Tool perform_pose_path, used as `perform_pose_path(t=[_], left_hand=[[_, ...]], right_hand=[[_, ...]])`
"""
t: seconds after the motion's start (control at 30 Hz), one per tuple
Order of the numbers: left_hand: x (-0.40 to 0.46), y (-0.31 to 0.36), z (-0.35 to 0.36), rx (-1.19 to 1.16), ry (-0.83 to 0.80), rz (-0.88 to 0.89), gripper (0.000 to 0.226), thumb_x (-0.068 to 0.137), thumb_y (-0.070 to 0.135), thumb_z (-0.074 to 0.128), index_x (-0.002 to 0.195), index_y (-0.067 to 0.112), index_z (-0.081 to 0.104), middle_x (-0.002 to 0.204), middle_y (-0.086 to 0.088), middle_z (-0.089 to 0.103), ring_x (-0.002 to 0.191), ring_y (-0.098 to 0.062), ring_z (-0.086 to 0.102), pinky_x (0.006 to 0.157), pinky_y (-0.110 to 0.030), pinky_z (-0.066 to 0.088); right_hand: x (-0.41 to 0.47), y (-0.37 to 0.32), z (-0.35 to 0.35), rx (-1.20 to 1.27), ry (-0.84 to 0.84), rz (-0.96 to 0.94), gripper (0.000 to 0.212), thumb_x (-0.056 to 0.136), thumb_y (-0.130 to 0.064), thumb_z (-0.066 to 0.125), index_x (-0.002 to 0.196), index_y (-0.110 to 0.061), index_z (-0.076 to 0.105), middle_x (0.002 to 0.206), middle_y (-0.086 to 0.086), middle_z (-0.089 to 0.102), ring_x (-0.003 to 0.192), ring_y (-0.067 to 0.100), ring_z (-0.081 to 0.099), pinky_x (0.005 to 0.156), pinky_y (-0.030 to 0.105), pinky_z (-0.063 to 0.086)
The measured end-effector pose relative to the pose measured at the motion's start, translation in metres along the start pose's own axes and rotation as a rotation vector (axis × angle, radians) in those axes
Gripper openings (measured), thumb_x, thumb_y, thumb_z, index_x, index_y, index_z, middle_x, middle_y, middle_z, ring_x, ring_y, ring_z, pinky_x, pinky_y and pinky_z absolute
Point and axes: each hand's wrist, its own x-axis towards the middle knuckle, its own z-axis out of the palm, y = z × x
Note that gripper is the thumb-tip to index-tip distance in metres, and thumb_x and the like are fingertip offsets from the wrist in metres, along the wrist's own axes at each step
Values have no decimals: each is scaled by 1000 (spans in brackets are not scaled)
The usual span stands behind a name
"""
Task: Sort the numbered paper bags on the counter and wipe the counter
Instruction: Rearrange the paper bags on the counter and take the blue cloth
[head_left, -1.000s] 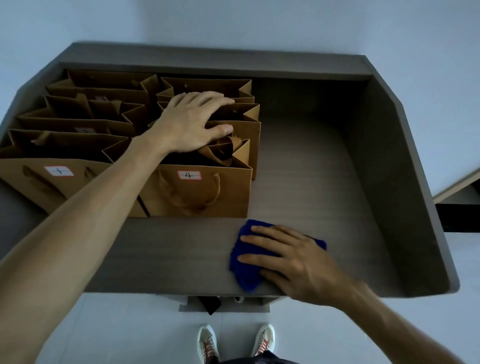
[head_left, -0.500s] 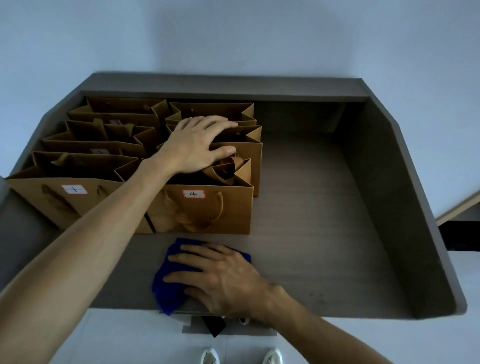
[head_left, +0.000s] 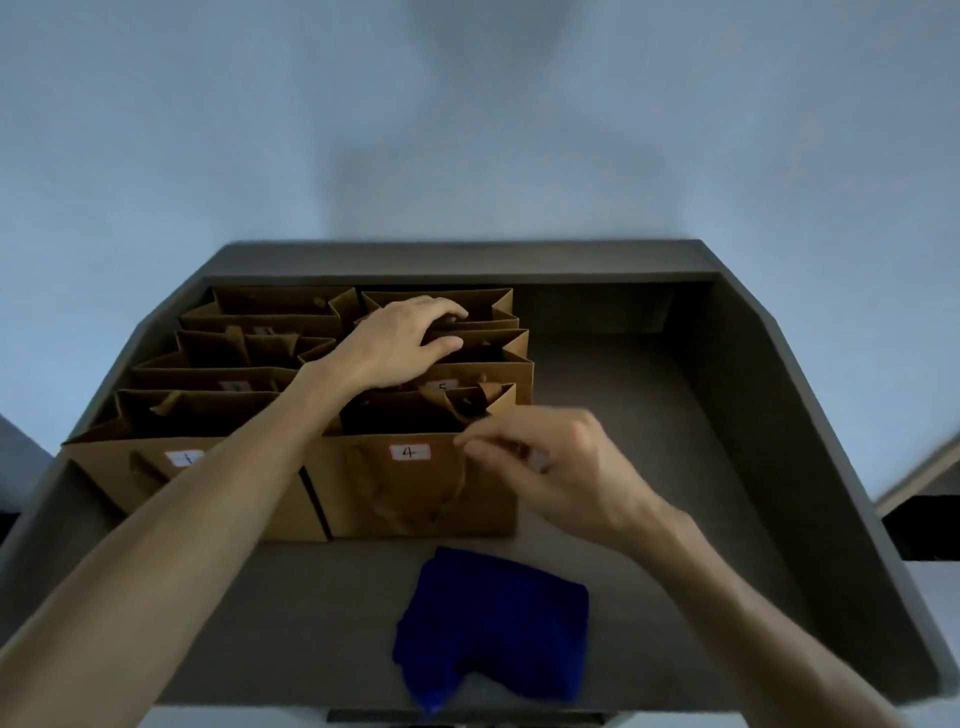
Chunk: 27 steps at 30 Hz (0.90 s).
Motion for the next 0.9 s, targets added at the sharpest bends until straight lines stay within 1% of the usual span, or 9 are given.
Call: perform_pose_path(t=[0.07, 0.13, 0.2, 0.27, 0.37, 0.53, 0.67, 0.77, 0.9], left_hand=[[2, -7, -5, 17, -21, -2, 42, 93, 35, 57, 133, 32, 47, 134, 5, 55, 121, -13, 52, 98, -44, 48], [3, -15, -8, 32, -42, 5, 42, 92, 33, 60, 132, 32, 48, 130, 5, 57, 118, -12, 53, 96, -44, 50], [3, -21, -10, 37, -54, 16, 39, 91, 29, 61, 129, 29, 51, 127, 3, 59, 114, -12, 56, 94, -43, 51], [3, -26, -12, 47, -59, 19, 36, 91, 26, 62, 126, 28, 55, 124, 2, 61, 111, -13, 58, 93, -43, 52], [6, -29, -16, 67, -74, 3, 31, 92, 24, 61, 122, 27, 59, 122, 1, 62, 107, -13, 58, 93, -41, 51], [11, -29, -15, 109, -48, 17, 28, 91, 20, 62, 119, 22, 62, 117, 1, 60, 107, -13, 54, 93, -31, 45], [11, -31, -13, 127, -51, 34, 20, 92, 17, 61, 112, 18, 66, 110, 0, 64, 94, -7, 54, 83, -23, 42], [10, -33, -12, 141, -33, 49, 16, 92, 18, 61, 106, 18, 68, 105, 0, 66, 91, -8, 56, 84, -28, 49], [12, -28, -12, 149, -3, 76, 15, 91, 22, 62, 104, 24, 68, 102, 5, 66, 93, -11, 59, 83, -40, 54]], right_hand=[[21, 8, -14, -82, 84, 32, 20, 97, -24, 57, 112, -16, 68, 102, -16, 61, 91, -8, 59, 76, 10, 46], [38, 17, -24, -171, 99, 101, 24, 94, -32, 59, 115, -22, 66, 104, -16, 62, 93, -2, 57, 77, 16, 48], [52, 25, -28, -290, -4, 212, 35, 91, -43, 61, 123, -28, 60, 115, -11, 60, 105, 3, 51, 82, 26, 48], [65, 31, -28, -377, -152, 276, 45, 89, -48, 62, 128, -28, 55, 122, -6, 57, 112, 10, 47, 84, 29, 45], [80, 36, -23, -458, -332, 270, 49, 87, -50, 62, 128, -24, 56, 119, -3, 59, 104, 11, 54, 84, 31, 49], [96, 40, -16, -524, -376, 265, 41, 90, -42, 63, 126, -22, 59, 109, -3, 60, 96, 12, 56, 76, 30, 49], [102, 41, -11, -529, -378, 260, 19, 92, -34, 62, 107, -24, 68, 103, -5, 65, 89, 9, 57, 71, 28, 48], [101, 40, -8, -521, -345, 280, 10, 94, -31, 60, 97, -27, 68, 98, -5, 66, 89, 12, 61, 76, 34, 54], [94, 40, -16, -487, -313, 305, 11, 95, -30, 59, 98, -26, 68, 99, -5, 66, 89, 12, 59, 78, 35, 51]])
